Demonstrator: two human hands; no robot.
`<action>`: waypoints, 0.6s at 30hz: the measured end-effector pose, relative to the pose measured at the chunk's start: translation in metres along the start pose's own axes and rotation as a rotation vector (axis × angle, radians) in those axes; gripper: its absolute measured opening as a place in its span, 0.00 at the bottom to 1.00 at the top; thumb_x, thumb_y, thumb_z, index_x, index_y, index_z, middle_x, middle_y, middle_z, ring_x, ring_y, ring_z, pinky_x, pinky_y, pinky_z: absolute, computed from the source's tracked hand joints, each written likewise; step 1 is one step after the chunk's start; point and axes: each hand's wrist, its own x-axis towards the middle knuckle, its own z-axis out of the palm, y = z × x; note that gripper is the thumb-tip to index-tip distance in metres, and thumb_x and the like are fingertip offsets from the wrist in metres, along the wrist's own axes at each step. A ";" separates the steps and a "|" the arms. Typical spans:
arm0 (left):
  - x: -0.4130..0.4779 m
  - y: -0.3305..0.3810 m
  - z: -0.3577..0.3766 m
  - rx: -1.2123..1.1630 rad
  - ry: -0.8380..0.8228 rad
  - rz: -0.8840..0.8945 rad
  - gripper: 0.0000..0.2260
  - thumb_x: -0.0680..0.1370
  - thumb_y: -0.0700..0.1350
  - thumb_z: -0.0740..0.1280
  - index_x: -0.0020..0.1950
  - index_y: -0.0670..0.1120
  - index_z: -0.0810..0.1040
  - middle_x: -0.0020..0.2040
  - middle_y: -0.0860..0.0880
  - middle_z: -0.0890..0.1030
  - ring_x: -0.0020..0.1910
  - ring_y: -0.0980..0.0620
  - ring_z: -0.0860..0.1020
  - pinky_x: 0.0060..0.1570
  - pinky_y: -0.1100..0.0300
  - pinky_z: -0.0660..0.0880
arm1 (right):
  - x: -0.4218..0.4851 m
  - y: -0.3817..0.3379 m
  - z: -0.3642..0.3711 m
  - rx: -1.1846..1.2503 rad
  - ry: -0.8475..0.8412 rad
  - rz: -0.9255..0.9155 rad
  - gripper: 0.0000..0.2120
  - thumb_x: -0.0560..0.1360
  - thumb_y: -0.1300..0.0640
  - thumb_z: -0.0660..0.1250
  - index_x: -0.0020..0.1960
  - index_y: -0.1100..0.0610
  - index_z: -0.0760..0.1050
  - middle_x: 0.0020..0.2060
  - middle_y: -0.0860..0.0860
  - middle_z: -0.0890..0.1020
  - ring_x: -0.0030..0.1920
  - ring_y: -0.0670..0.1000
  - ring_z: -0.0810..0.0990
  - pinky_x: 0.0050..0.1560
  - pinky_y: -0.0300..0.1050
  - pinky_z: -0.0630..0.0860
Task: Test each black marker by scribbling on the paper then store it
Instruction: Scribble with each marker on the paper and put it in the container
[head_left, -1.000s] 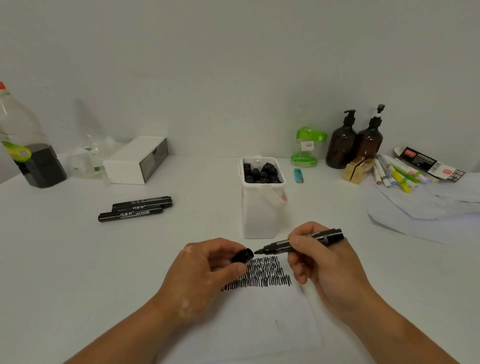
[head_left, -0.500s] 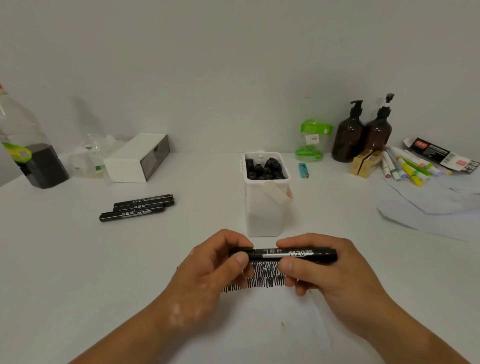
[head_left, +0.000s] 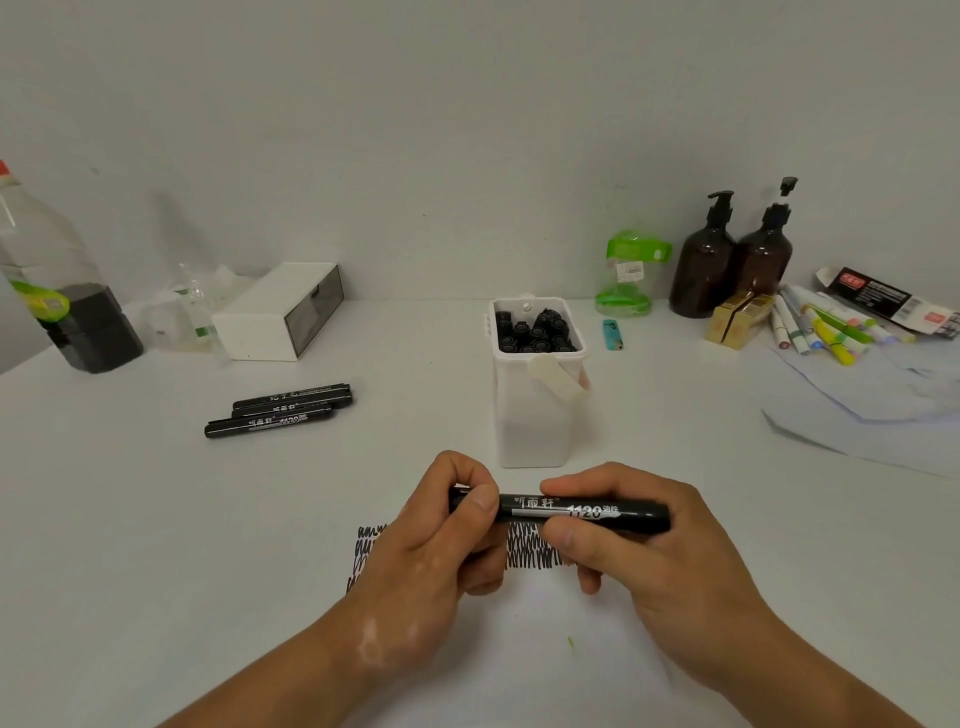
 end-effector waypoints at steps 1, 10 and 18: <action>0.000 0.001 0.000 -0.004 0.004 0.000 0.13 0.77 0.54 0.65 0.45 0.46 0.68 0.33 0.49 0.60 0.30 0.49 0.60 0.32 0.60 0.64 | 0.000 0.000 0.001 0.000 0.002 -0.007 0.09 0.66 0.54 0.81 0.44 0.47 0.87 0.33 0.46 0.85 0.29 0.48 0.78 0.34 0.37 0.77; -0.003 0.007 0.005 -0.028 0.006 0.005 0.14 0.77 0.53 0.65 0.44 0.45 0.67 0.32 0.50 0.59 0.30 0.49 0.59 0.32 0.58 0.63 | -0.001 0.004 0.004 0.021 0.022 -0.045 0.07 0.67 0.56 0.76 0.44 0.48 0.87 0.32 0.47 0.84 0.29 0.48 0.79 0.35 0.35 0.77; 0.001 0.010 -0.003 -0.051 -0.052 0.050 0.10 0.73 0.45 0.72 0.50 0.44 0.75 0.34 0.45 0.76 0.34 0.46 0.74 0.38 0.57 0.74 | 0.004 0.007 0.004 0.085 -0.011 -0.047 0.10 0.68 0.53 0.76 0.49 0.49 0.87 0.31 0.54 0.82 0.28 0.50 0.74 0.34 0.41 0.75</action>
